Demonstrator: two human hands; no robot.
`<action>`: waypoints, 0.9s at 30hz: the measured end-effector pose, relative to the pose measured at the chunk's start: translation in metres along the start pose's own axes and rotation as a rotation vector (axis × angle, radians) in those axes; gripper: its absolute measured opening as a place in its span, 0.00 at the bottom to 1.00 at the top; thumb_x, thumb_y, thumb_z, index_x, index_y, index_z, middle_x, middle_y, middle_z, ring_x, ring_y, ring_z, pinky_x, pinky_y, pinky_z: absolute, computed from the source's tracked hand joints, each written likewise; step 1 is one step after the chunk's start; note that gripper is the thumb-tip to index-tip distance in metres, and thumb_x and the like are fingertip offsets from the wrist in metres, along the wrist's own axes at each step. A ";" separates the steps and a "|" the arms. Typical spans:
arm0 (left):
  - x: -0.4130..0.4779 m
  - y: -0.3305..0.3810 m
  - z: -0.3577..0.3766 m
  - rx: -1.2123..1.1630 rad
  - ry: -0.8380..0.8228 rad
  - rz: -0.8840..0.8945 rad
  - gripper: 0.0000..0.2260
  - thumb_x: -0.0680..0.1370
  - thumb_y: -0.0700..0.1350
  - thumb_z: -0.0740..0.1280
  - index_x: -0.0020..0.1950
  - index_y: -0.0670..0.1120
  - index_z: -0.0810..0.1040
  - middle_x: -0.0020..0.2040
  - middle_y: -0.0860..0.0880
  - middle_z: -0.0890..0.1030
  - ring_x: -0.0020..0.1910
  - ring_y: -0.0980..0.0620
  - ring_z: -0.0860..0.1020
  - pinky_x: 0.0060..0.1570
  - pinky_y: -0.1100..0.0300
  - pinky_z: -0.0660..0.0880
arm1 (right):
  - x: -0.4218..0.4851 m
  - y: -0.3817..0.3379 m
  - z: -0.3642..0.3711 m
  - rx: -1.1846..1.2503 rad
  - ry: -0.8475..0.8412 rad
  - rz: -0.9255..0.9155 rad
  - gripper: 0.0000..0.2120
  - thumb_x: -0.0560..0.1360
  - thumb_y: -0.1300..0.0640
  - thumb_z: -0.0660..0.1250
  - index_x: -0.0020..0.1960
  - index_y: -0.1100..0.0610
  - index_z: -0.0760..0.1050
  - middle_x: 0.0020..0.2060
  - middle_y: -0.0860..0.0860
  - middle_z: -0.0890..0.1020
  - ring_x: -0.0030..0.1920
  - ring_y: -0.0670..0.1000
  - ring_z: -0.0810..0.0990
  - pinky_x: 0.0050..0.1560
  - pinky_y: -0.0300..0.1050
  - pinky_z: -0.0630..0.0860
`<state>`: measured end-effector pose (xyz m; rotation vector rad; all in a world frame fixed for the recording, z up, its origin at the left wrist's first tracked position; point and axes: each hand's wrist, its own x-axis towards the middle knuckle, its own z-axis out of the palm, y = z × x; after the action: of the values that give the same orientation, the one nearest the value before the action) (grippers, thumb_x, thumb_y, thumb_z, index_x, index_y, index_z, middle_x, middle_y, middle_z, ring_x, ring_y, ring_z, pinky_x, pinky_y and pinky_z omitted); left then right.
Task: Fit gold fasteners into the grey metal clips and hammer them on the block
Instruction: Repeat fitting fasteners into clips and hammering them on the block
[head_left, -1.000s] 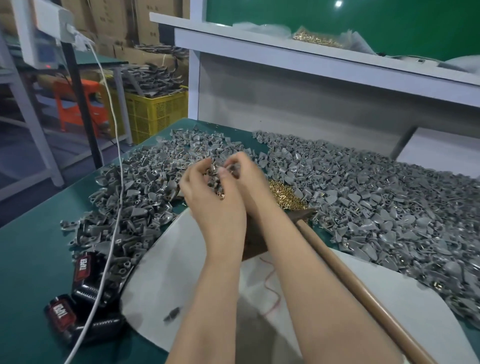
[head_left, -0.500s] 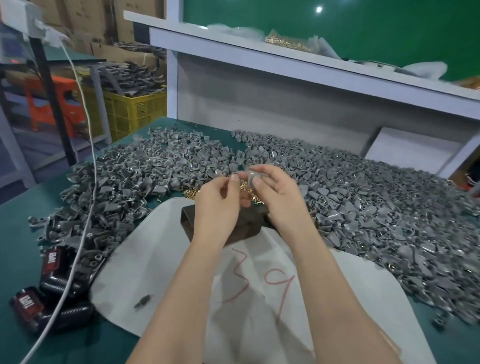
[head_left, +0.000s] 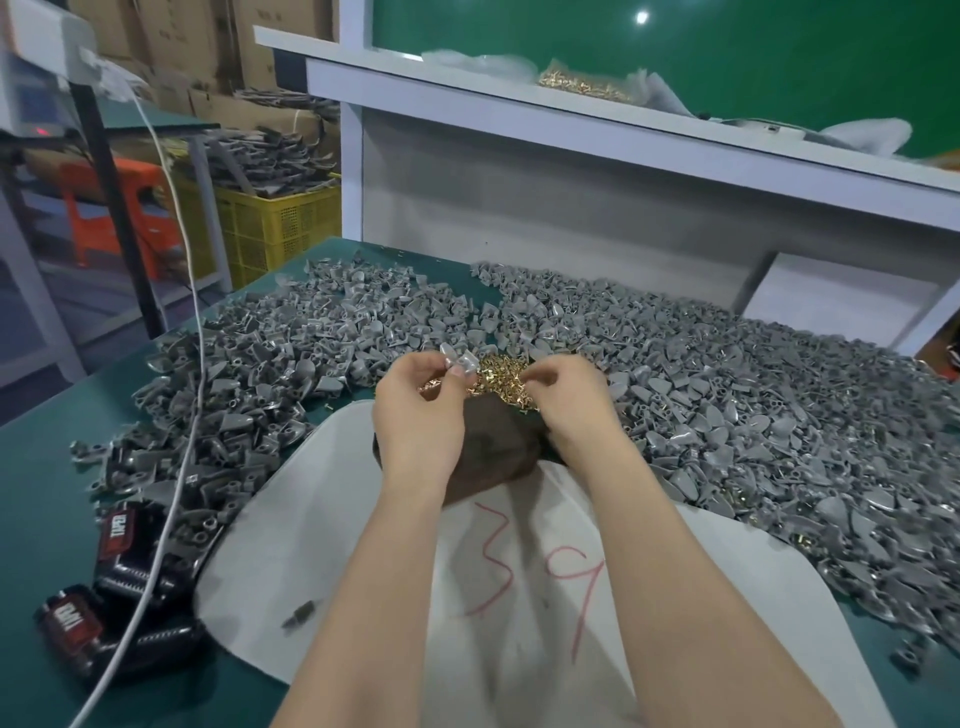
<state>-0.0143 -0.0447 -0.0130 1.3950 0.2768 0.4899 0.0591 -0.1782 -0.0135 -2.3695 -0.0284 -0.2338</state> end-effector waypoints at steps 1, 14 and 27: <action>-0.001 0.001 -0.001 0.043 0.012 0.021 0.06 0.76 0.42 0.69 0.42 0.52 0.75 0.45 0.51 0.81 0.49 0.50 0.81 0.56 0.55 0.75 | 0.005 0.001 0.003 -0.120 -0.074 0.002 0.07 0.75 0.58 0.68 0.50 0.48 0.81 0.52 0.49 0.83 0.51 0.49 0.79 0.57 0.50 0.76; -0.009 -0.005 0.003 0.993 -0.109 0.157 0.04 0.77 0.49 0.64 0.46 0.56 0.78 0.53 0.54 0.79 0.59 0.48 0.70 0.51 0.53 0.58 | 0.026 -0.004 0.017 -0.514 -0.312 -0.003 0.14 0.76 0.61 0.63 0.34 0.48 0.72 0.53 0.52 0.81 0.55 0.57 0.77 0.58 0.51 0.75; -0.011 -0.006 0.002 1.047 -0.116 0.168 0.06 0.77 0.49 0.64 0.50 0.55 0.79 0.56 0.53 0.76 0.59 0.47 0.68 0.53 0.52 0.59 | 0.028 -0.005 0.015 -0.563 -0.331 0.020 0.10 0.77 0.63 0.61 0.55 0.62 0.78 0.53 0.57 0.80 0.53 0.57 0.78 0.51 0.44 0.75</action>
<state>-0.0220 -0.0523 -0.0197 2.4729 0.3392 0.4040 0.0881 -0.1655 -0.0158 -2.9432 -0.1089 0.1917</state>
